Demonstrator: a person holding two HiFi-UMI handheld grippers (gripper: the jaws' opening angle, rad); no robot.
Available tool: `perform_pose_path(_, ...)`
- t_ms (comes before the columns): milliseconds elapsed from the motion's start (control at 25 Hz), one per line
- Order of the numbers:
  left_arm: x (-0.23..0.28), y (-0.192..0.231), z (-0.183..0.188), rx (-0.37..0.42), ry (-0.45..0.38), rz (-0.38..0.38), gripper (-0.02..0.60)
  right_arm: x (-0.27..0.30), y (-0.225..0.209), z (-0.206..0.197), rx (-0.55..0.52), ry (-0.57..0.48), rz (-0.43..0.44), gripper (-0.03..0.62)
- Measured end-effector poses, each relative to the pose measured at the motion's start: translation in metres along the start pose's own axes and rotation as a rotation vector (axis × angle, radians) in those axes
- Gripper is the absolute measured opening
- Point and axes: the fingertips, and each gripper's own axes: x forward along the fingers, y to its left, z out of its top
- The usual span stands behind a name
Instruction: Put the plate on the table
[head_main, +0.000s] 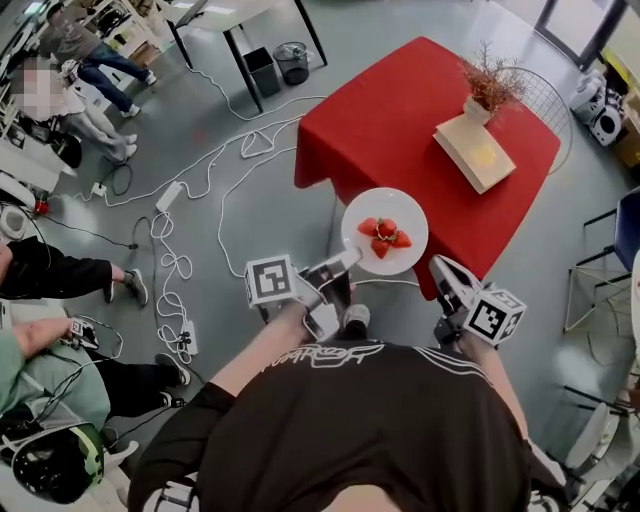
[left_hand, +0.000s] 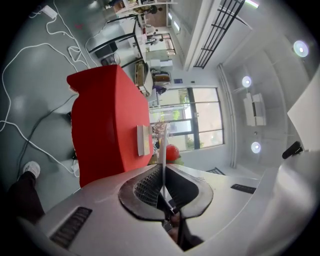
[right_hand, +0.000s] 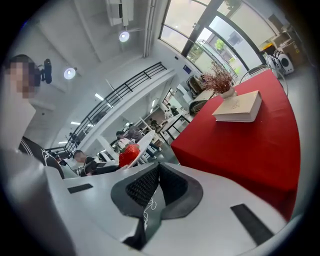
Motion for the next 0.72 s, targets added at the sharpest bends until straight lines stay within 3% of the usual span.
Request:
perform_pose_path(160,-0.001,0.009,0.033,0.007,0.004,0.006,0.018,0.033,0.003,0.011,-0.043,0.004,-0.008,0.008)
perform_pose_path(400,0.001,0.005,0.05,0.012,0.017,-0.036,0.018,0.046,0.006,0.014,-0.075,-0.009,-0.035,0.008)
perform_pose_path(720,0.02,0.009,0.079,0.001,0.032,-0.034,0.018,0.064,-0.002,0.037,-0.124,-0.015,-0.058,0.008)
